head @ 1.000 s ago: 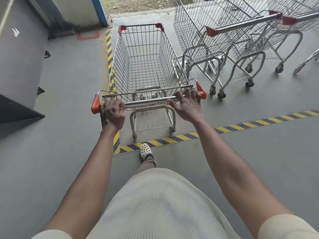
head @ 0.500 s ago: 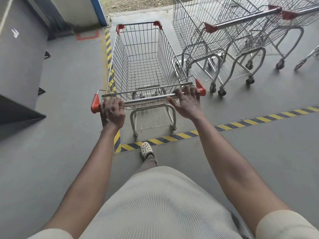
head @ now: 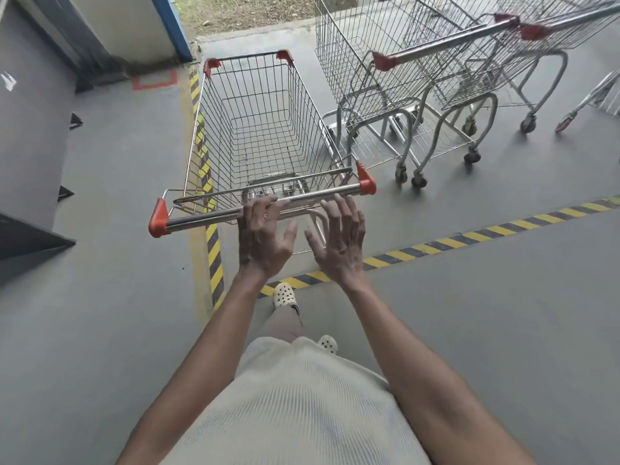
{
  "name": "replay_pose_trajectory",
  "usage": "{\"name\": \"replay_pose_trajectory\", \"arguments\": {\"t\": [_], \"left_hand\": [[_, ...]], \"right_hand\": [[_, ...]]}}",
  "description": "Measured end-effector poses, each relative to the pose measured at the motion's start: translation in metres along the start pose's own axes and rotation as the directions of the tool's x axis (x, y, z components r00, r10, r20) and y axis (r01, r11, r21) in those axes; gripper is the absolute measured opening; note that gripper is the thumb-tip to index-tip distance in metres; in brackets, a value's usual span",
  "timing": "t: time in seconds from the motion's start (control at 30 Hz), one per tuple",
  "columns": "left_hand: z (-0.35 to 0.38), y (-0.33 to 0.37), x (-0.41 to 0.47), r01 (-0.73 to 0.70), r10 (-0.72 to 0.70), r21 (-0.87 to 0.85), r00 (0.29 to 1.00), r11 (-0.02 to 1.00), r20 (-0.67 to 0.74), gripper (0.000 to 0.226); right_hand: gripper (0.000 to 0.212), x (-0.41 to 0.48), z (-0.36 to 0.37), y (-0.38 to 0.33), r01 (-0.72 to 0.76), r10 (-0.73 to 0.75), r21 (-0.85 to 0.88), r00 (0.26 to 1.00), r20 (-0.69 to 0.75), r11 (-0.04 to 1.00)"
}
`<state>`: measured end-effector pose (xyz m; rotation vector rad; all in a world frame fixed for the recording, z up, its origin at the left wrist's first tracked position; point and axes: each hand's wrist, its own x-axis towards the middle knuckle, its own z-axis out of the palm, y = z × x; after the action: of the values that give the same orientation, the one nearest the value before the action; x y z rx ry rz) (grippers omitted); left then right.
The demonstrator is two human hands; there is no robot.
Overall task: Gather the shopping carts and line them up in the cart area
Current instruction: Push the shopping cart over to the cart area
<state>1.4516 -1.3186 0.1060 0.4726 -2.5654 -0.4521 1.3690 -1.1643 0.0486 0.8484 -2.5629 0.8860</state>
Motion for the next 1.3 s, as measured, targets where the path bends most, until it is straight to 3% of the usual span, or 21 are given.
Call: {"name": "replay_pose_trajectory", "arguments": {"t": [0.1, 0.23, 0.4, 0.5, 0.6, 0.77, 0.97, 1.3], "left_hand": [[0.009, 0.014, 0.012, -0.007, 0.008, -0.005, 1.0, 1.0, 0.021, 0.041], [0.024, 0.009, 0.034, 0.146, -0.146, 0.0, 0.989, 0.989, 0.025, 0.035], [0.031, -0.018, 0.047, 0.344, -0.343, 0.029, 0.938, 0.938, -0.04, 0.025], [0.035, -0.024, 0.041, 0.335, -0.325, 0.09, 0.939, 0.938, -0.114, 0.024], [0.022, -0.034, 0.028, 0.352, -0.342, 0.119, 0.934, 0.928, -0.102, 0.031], [-0.015, -0.069, 0.0, 0.387, -0.381, 0.263, 0.921, 0.884, -0.074, 0.03], [-0.017, -0.069, -0.005, 0.348, -0.365, 0.346, 0.931, 0.871, -0.017, 0.028], [-0.01, -0.054, -0.016, 0.384, -0.41, 0.32, 0.912, 0.866, 0.015, 0.031]], "right_hand": [[0.066, 0.007, -0.008, 0.021, -0.073, 0.072, -0.006, 0.994, -0.081, 0.997], [0.058, 0.027, -0.02, 0.052, -0.205, 0.208, 0.041, 0.973, -0.104, 0.978], [0.051, 0.061, -0.028, 0.08, -0.1, 0.099, 0.025, 0.994, 0.038, 0.995], [0.038, 0.07, -0.036, 0.09, 0.001, -0.008, 0.063, 0.995, 0.104, 0.998], [0.033, 0.078, -0.045, 0.099, 0.014, -0.025, 0.074, 0.989, 0.143, 0.997], [0.034, 0.077, -0.046, 0.098, -0.047, 0.031, 0.066, 0.973, 0.229, 0.997], [0.036, 0.074, -0.051, 0.089, -0.143, 0.128, 0.053, 0.966, 0.223, 0.988], [0.039, 0.073, -0.058, 0.096, -0.199, 0.18, 0.041, 0.943, 0.28, 0.979]]}}
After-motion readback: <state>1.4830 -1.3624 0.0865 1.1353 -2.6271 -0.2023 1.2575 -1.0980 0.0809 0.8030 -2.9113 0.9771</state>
